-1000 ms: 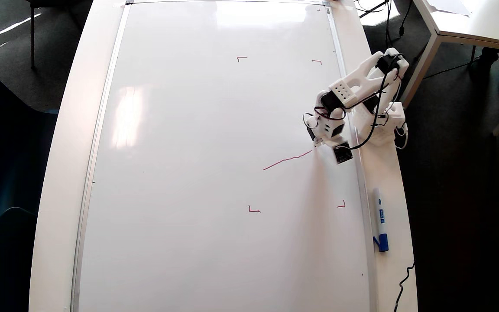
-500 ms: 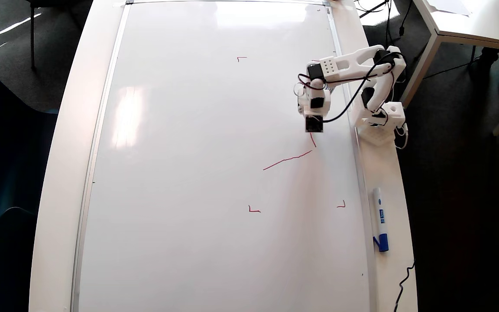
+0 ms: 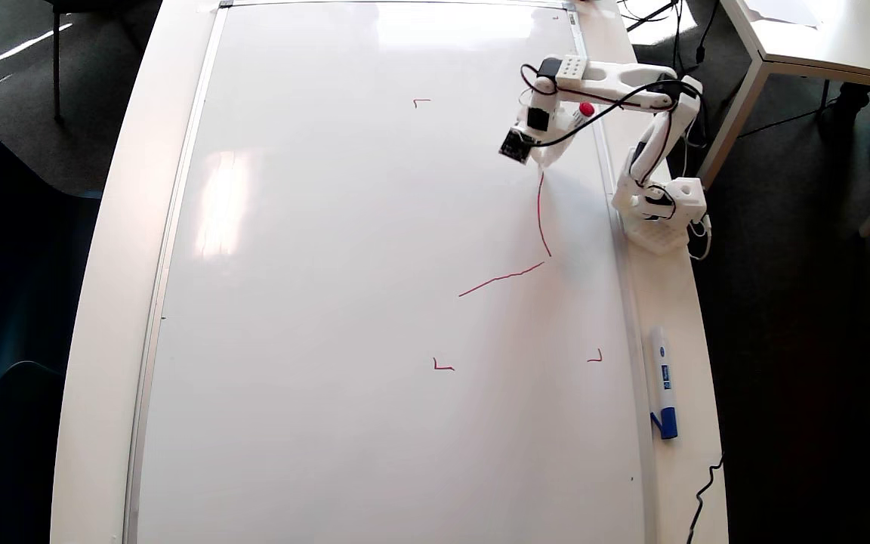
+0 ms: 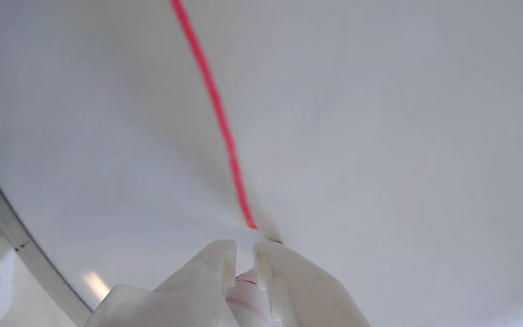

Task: Draw on a whiteboard a robot head using a pen attached to the gripper

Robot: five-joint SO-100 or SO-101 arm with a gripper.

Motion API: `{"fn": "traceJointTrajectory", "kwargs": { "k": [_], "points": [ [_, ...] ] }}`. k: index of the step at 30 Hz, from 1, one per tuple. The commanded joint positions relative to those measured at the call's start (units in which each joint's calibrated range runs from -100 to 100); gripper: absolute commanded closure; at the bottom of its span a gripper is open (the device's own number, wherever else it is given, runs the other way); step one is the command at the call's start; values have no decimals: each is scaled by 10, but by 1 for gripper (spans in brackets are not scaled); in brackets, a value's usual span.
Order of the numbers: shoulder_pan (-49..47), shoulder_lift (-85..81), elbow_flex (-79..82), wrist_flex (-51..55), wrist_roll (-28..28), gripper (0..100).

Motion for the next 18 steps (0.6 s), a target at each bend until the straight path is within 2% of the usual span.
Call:
{"fn": "traceJointTrajectory", "kwargs": {
  "k": [1, 11, 18],
  "points": [
    [31, 3, -58, 5, 3, 99],
    [34, 5, -83, 14, 3, 99],
    [-24, 5, -50, 73, 3, 99]
  ]
}}
